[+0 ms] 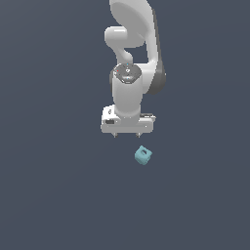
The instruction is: Pick up the object and move it to a goal position.
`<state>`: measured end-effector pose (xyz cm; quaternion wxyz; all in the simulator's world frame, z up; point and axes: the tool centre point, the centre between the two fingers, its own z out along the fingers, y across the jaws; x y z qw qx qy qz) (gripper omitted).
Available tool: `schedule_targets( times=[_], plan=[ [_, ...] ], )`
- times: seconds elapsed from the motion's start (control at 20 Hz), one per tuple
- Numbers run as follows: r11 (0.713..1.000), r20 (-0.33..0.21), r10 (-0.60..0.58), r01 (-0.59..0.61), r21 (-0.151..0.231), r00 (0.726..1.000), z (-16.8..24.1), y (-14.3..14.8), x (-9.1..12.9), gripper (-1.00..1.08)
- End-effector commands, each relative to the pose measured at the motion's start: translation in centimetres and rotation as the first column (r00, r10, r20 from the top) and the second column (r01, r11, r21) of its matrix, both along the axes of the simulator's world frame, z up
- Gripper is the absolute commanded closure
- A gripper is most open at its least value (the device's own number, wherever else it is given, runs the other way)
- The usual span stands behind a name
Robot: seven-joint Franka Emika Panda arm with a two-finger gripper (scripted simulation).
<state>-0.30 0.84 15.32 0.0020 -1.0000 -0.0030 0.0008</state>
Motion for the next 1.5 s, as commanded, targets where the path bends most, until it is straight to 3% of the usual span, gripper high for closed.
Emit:
schedule_targets(
  times=[0.0, 0.75, 1.45],
  plan=[
    [1.000, 0.000, 0.000, 0.000, 0.000, 1.000, 0.0, 0.0, 0.0, -0.92],
    [0.999, -0.011, 0.051, -0.051, 0.009, 0.999, -0.4, 1.4, 0.2, -0.92],
    [0.992, -0.011, -0.124, 0.124, 0.008, 0.992, -1.7, 2.8, 1.6, -0.92]
  ],
)
